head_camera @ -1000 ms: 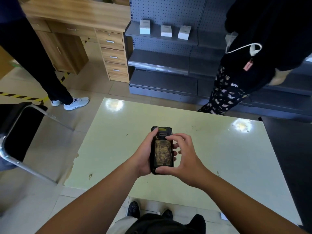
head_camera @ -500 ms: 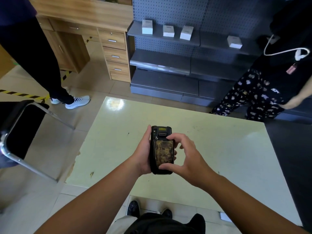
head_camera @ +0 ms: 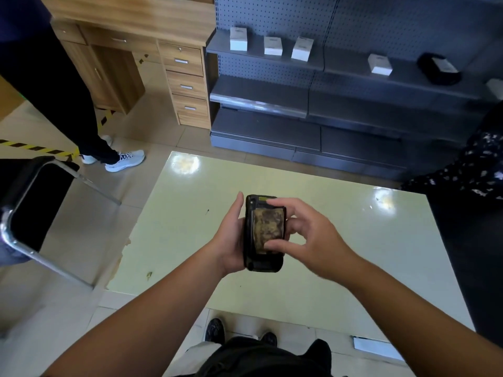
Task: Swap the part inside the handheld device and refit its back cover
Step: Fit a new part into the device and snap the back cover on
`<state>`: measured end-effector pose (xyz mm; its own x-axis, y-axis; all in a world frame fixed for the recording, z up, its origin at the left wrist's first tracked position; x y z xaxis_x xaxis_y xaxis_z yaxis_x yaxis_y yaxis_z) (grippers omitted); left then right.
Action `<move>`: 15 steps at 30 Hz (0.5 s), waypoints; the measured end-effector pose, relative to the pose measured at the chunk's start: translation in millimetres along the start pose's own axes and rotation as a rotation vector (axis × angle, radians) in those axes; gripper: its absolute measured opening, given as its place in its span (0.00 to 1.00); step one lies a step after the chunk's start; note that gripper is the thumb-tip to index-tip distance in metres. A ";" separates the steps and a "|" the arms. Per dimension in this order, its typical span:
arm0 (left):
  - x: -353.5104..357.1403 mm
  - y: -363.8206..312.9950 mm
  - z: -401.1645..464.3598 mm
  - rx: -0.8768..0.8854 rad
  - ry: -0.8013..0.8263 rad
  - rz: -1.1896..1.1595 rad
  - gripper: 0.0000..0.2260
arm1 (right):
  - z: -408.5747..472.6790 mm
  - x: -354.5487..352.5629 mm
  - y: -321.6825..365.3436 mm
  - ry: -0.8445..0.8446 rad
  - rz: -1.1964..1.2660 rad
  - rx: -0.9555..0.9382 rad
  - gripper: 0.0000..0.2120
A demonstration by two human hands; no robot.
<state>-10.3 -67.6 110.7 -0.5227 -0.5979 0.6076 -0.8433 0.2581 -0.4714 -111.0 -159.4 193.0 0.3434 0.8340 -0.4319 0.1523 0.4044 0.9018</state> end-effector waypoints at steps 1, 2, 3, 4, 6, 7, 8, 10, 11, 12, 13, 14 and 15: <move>2.2 -2.3 -0.9 0.007 0.008 -0.010 0.41 | 3.2 -3.6 2.8 0.002 0.010 0.000 0.31; 5.0 -5.1 -1.9 0.014 0.016 -0.021 0.41 | 6.1 -6.2 5.9 0.007 0.018 -0.001 0.31; 8.1 -7.9 -2.6 0.019 0.025 -0.030 0.41 | 8.3 -8.7 8.8 0.008 0.029 0.000 0.31; 11.1 -11.1 -3.0 0.021 0.033 -0.038 0.42 | 10.2 -11.7 11.5 0.001 0.043 -0.001 0.31; 16.1 -17.9 -3.7 0.024 0.042 -0.047 0.43 | 13.0 -18.9 16.4 -0.016 0.051 -0.013 0.31; 17.6 -21.3 -4.3 0.025 0.041 -0.053 0.44 | 14.2 -22.0 18.9 -0.017 0.041 -0.020 0.30; 18.6 -24.7 -5.0 0.025 0.039 -0.066 0.44 | 14.9 -24.5 21.0 -0.020 0.037 -0.025 0.30; 20.0 -29.8 -5.7 0.025 0.029 -0.080 0.44 | 14.7 -27.6 22.1 -0.041 0.075 -0.019 0.30; 21.0 -31.6 -5.9 0.026 0.026 -0.073 0.44 | 13.9 -28.0 22.2 -0.053 0.098 -0.013 0.30; 21.7 -32.8 -6.6 0.026 0.022 -0.060 0.45 | 13.3 -27.3 22.7 -0.062 0.109 -0.011 0.30; 22.0 -33.4 -7.5 0.025 0.018 -0.048 0.45 | 12.9 -26.0 23.2 -0.069 0.111 -0.014 0.30; 21.9 -33.8 -8.4 0.023 0.016 -0.042 0.45 | 12.9 -25.1 24.0 -0.076 0.111 -0.021 0.31; 21.6 -33.7 -9.3 0.021 0.018 -0.044 0.45 | 13.3 -24.5 25.0 -0.084 0.111 -0.028 0.31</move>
<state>5.6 -82.1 145.6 -0.4873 -0.5948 0.6393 -0.8629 0.2157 -0.4570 -103.2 -174.7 226.2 0.4331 0.8404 -0.3258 0.0838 0.3224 0.9429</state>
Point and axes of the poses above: each hand's wrist, its own z-axis towards the middle knuckle, its own x-axis out of the palm, y = z × x, the point moved 6 cm from there along z, towards the middle knuckle
